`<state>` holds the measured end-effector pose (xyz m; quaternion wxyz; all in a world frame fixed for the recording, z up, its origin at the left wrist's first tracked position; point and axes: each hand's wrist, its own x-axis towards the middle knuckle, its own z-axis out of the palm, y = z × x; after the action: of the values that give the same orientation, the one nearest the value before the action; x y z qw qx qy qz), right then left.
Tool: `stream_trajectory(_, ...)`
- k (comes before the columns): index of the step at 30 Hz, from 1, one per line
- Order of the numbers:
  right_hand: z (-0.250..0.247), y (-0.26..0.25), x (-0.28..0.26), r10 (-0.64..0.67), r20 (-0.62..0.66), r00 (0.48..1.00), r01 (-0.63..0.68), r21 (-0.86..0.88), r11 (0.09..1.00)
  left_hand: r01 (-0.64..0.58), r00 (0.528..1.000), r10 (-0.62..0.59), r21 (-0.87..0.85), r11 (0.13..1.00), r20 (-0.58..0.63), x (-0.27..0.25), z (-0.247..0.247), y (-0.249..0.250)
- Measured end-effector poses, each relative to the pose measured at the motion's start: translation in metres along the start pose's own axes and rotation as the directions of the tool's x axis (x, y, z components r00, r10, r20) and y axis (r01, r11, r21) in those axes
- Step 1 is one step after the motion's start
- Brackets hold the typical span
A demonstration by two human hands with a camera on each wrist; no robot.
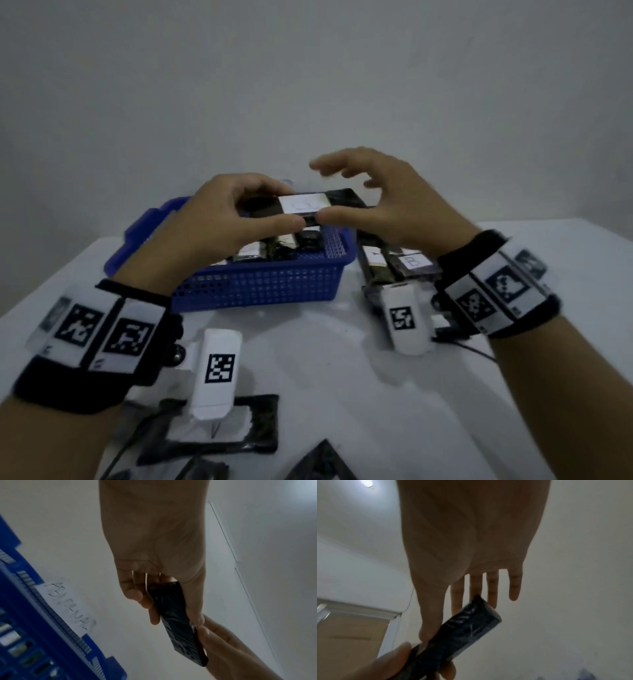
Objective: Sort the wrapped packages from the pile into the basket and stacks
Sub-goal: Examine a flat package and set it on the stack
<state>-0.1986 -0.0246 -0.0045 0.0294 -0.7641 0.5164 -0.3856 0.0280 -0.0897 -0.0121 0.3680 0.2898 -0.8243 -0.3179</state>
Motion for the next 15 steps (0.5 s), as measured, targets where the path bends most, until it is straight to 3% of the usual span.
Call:
stream_trajectory(7, -0.088, 0.031, -0.051, 0.163, 0.212, 0.964, -0.092, -0.31, 0.946, -0.115, 0.969, 0.08, 0.141, 0.983, 0.232, 0.043, 0.093, 0.038)
stream_trajectory(10, -0.114, 0.059, -0.081, 0.286, 0.22, 0.933, -0.181, -0.399, 0.899, -0.107, 0.921, 0.021, 0.201, 0.974, 0.388, 0.051, 0.131, 0.044)
stream_trajectory(15, -0.121, 0.108, -0.132, 0.511, 0.285, 0.811, -0.287, -0.567, 0.772, -0.171, 0.81, -0.144, 0.464, 0.869, 0.568, 0.059, 0.179, 0.039)
